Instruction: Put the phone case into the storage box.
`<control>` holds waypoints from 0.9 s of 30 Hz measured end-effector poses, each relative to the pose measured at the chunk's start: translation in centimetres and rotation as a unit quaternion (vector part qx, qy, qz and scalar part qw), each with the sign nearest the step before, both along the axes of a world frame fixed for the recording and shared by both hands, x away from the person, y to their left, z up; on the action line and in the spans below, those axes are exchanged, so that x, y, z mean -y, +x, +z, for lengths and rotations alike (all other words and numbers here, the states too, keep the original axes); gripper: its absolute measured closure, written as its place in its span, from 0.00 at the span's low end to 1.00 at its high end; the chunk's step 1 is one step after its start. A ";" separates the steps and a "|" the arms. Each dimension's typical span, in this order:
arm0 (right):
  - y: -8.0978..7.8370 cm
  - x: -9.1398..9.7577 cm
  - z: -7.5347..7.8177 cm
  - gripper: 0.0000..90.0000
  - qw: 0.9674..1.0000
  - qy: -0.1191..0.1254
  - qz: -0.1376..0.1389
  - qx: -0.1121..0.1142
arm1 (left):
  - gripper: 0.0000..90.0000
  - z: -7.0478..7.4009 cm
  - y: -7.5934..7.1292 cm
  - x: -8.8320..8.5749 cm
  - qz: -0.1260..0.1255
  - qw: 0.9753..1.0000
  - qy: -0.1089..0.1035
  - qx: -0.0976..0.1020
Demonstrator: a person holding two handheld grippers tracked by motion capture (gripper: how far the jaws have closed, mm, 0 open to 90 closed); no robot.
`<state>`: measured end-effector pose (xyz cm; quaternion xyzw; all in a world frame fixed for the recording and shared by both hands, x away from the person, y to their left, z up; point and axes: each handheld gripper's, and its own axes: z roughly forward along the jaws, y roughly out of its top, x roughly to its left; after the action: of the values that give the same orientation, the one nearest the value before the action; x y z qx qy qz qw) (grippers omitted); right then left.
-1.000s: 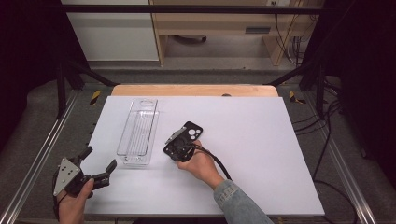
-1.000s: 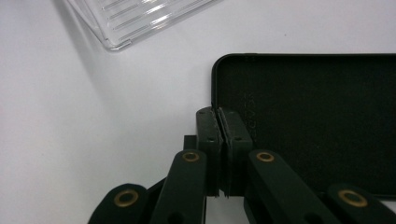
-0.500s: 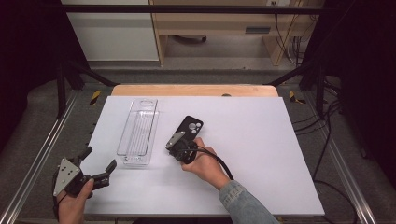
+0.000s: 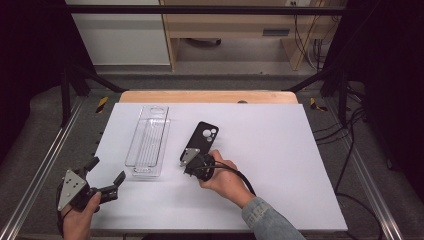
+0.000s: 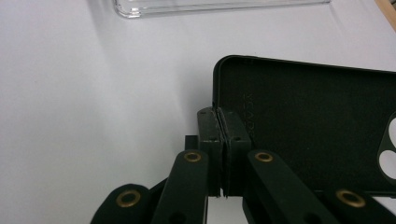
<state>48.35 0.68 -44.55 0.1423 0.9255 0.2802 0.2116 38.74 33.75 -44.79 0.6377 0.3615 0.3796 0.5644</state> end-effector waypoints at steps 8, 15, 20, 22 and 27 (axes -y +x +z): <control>-0.9 1.0 0.2 0.99 1.000 -0.002 0.008 0.021 | 0.01 0.2 -0.1 0.3 -0.001 1.000 0.001 0.000; -1.6 2.1 0.2 0.99 0.999 -0.002 0.012 0.034 | 0.01 0.4 -0.1 0.9 -0.006 1.000 -0.001 -0.001; -2.1 3.1 0.5 0.99 0.999 -0.005 0.016 0.047 | 0.01 0.9 0.0 1.9 -0.009 1.000 0.001 -0.010; -2.4 3.5 0.6 0.99 0.999 -0.008 0.016 0.051 | 0.01 1.3 0.2 2.5 -0.013 1.000 0.011 -0.017; -2.8 4.6 0.8 0.99 0.998 -0.008 0.017 0.059 | 0.02 2.4 0.8 4.1 -0.020 0.999 0.022 -0.032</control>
<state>45.54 -3.95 -43.77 0.1085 0.9159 0.2840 0.2619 39.51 29.66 -42.35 0.6688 0.3577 0.3555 0.5462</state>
